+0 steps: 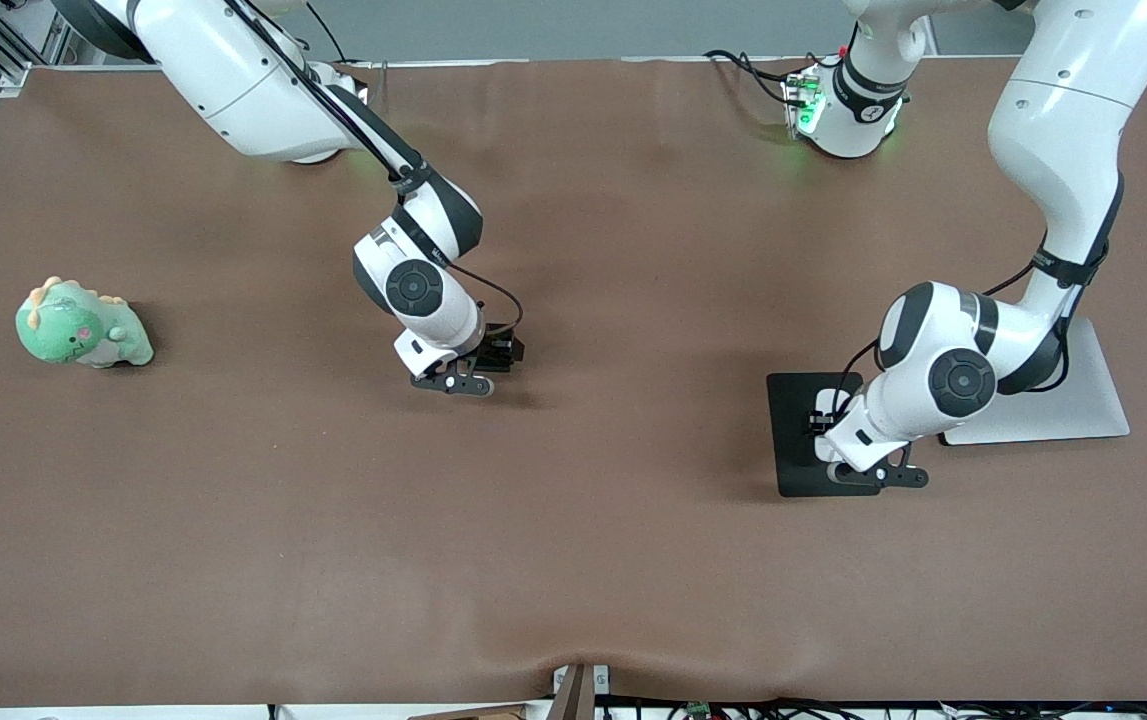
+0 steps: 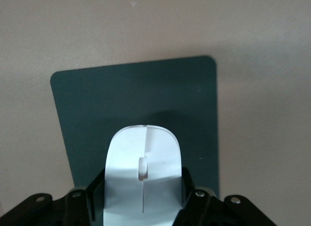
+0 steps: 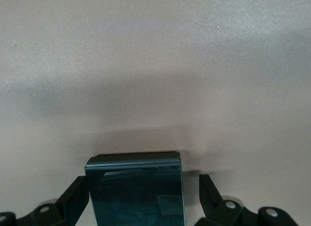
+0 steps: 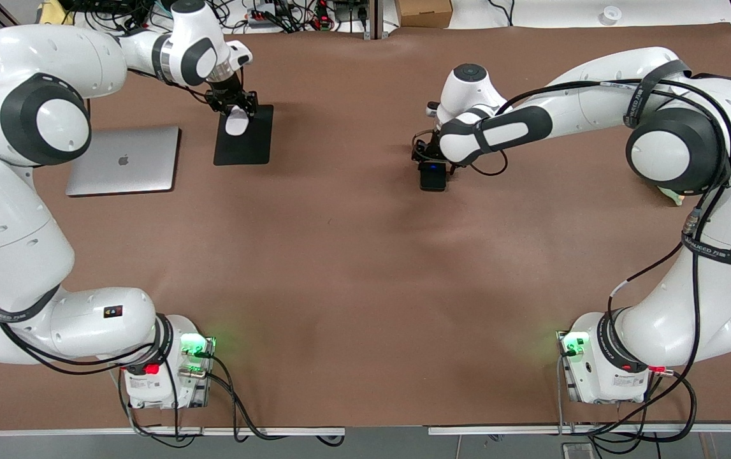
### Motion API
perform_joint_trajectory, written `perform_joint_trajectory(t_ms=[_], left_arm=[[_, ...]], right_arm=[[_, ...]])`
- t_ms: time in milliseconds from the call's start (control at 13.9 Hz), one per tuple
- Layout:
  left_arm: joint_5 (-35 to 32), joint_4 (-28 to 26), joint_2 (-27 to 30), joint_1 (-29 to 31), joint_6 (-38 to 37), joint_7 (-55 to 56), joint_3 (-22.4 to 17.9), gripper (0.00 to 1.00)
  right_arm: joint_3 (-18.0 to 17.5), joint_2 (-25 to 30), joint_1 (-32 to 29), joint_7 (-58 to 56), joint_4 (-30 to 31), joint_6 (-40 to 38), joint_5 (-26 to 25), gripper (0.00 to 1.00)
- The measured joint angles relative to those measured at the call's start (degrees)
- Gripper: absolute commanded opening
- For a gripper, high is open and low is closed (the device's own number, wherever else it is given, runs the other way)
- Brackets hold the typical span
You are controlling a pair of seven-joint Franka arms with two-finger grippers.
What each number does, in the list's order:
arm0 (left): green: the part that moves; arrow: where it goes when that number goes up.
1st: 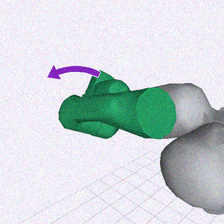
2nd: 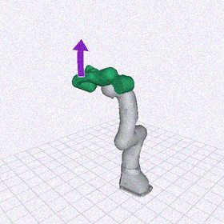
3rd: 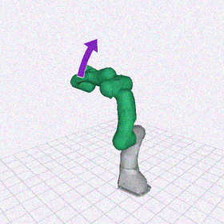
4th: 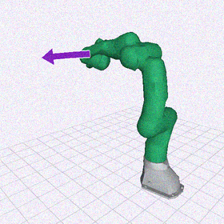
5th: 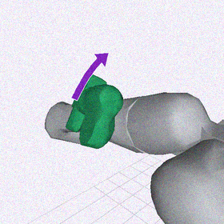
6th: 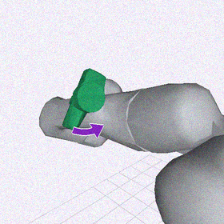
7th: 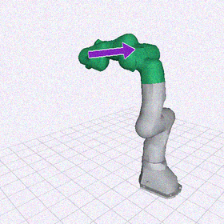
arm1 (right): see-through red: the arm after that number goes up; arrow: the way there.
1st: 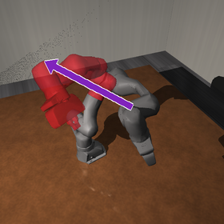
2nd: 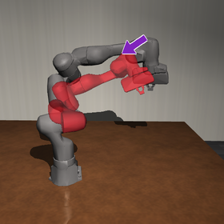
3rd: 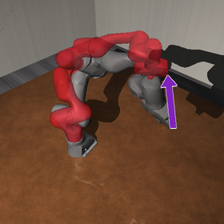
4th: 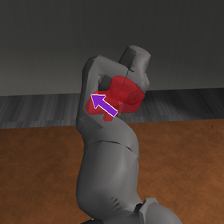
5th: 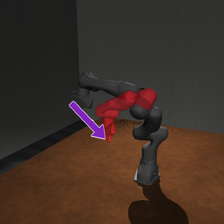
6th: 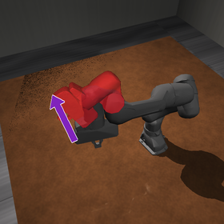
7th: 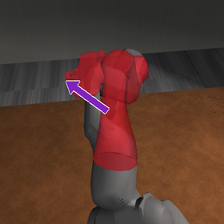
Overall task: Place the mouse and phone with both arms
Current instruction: 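Lower the mouse onto the pad while the right gripper carries the phone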
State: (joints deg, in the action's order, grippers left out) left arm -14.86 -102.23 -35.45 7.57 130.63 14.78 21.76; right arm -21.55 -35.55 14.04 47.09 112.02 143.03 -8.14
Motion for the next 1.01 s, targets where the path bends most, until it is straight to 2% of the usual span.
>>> perform_joint_trajectory(t_ms=[216,360,432,504,576,648,720,1008], left_arm=[[-1.26,-1.12,-1.18,0.62,4.47,0.24,-0.08,0.55],[-1.30,-1.38,-2.59,0.54,7.17,1.51,-0.08,0.55],[-1.33,-1.38,-3.14,0.52,7.93,2.00,-0.08,0.55],[-1.36,-1.41,-3.54,0.52,8.91,2.35,-0.08,0.61],[-1.37,-1.46,-3.89,0.52,9.92,2.47,-0.11,0.70],[-1.37,-1.61,-4.11,0.53,10.96,2.50,-0.16,0.92],[-1.38,-1.77,-4.20,0.53,11.68,2.50,-0.21,1.00],[-1.38,-2.28,-4.22,0.51,12.10,4.36,-0.22,1.00]], right_arm=[[-0.02,-0.52,0.10,0.50,-0.01,0.51,-0.18,0.87],[-0.05,-0.64,0.26,1.85,-0.06,0.57,-1.71,0.47],[-0.19,-0.37,0.26,2.44,-0.15,0.13,-2.59,0.19],[-0.26,-0.27,0.35,2.61,-0.24,0.16,-3.69,0.01],[-0.25,-0.52,0.36,2.88,-0.29,0.28,-4.47,0.00],[-0.25,-0.55,0.36,2.92,-0.41,0.18,-4.51,0.00],[-0.19,-0.58,0.31,2.94,-0.53,0.18,-4.53,0.00],[0.31,-0.61,-2.22,2.92,-1.55,0.22,-4.71,0.00]])
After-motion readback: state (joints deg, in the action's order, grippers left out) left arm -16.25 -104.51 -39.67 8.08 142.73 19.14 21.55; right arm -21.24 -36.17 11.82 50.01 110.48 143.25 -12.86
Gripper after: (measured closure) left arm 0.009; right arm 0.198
